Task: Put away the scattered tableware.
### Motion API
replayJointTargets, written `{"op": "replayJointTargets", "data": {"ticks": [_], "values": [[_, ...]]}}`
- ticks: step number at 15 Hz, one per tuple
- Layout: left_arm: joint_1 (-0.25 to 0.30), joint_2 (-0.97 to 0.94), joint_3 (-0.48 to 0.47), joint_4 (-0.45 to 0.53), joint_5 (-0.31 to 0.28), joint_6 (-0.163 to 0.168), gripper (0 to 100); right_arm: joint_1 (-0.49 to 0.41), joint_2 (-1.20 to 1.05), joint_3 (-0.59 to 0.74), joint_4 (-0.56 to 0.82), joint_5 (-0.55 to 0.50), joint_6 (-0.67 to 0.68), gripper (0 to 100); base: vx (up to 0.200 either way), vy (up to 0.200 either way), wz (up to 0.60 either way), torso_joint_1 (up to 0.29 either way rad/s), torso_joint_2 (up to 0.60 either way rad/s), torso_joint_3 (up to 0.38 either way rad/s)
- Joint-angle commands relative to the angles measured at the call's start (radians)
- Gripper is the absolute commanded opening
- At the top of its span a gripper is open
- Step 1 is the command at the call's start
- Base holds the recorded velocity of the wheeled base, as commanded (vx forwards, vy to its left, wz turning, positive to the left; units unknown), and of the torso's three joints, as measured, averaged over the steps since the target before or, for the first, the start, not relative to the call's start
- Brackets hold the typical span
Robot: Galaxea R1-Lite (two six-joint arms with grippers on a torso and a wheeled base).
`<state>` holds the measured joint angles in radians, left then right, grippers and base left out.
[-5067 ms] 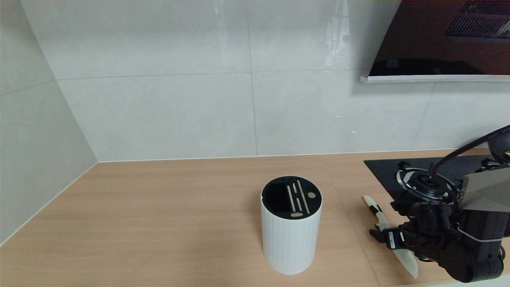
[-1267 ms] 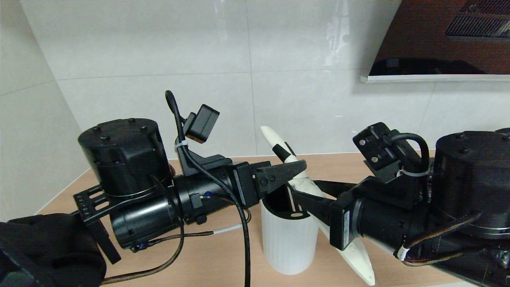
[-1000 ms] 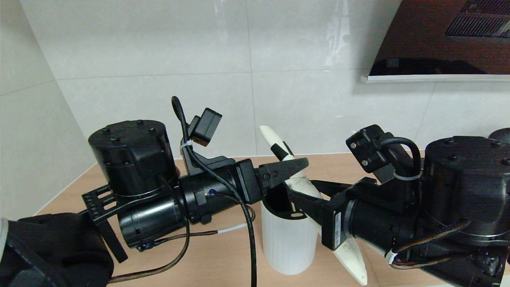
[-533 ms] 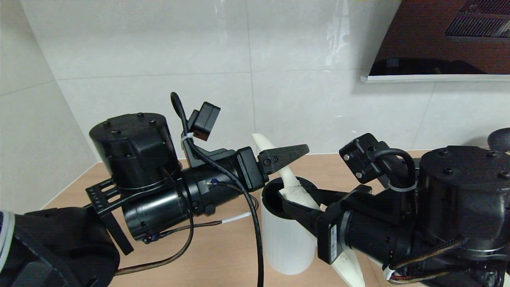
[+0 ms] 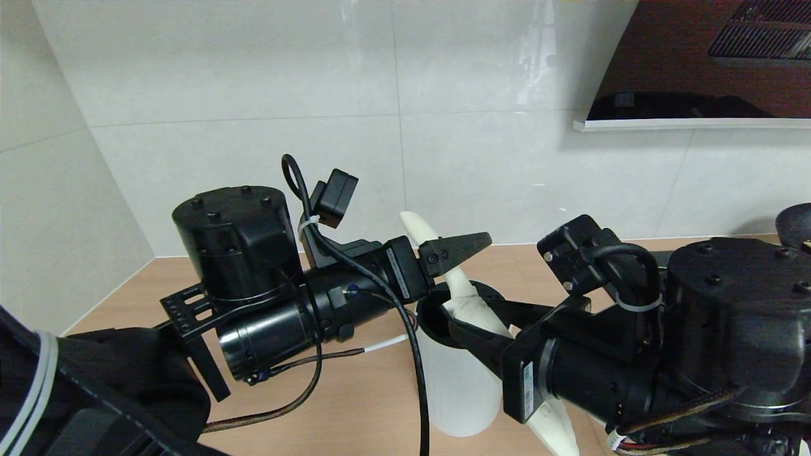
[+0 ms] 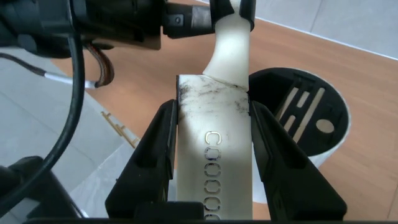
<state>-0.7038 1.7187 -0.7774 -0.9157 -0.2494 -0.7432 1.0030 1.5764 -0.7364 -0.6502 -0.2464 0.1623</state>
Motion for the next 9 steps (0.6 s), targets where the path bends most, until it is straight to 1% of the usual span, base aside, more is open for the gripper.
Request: {"op": "replayJointTargets", "data": {"ticks": [1, 6, 9], "values": [[0.000, -0.001, 0.000, 0.000, -0.001, 0.001, 100, 0.000, 0.002, 0.002, -0.005, -0.001, 0.000, 0, 0.000, 0.000, 0.00, 0.000, 0.00, 0.000], [0.001, -0.002, 0.000, 0.000, 0.002, -0.001, 100, 0.000, 0.004, 0.006, -0.006, -0.001, -0.001, 0, 0.000, 0.000, 0.00, 0.000, 0.00, 0.000], [0.001, 0.002, -0.013, 0.000, 0.025, -0.001, 100, 0.000, 0.004, 0.006, -0.006, -0.001, -0.001, 0, 0.000, 0.000, 0.00, 0.000, 0.00, 0.000]]}}
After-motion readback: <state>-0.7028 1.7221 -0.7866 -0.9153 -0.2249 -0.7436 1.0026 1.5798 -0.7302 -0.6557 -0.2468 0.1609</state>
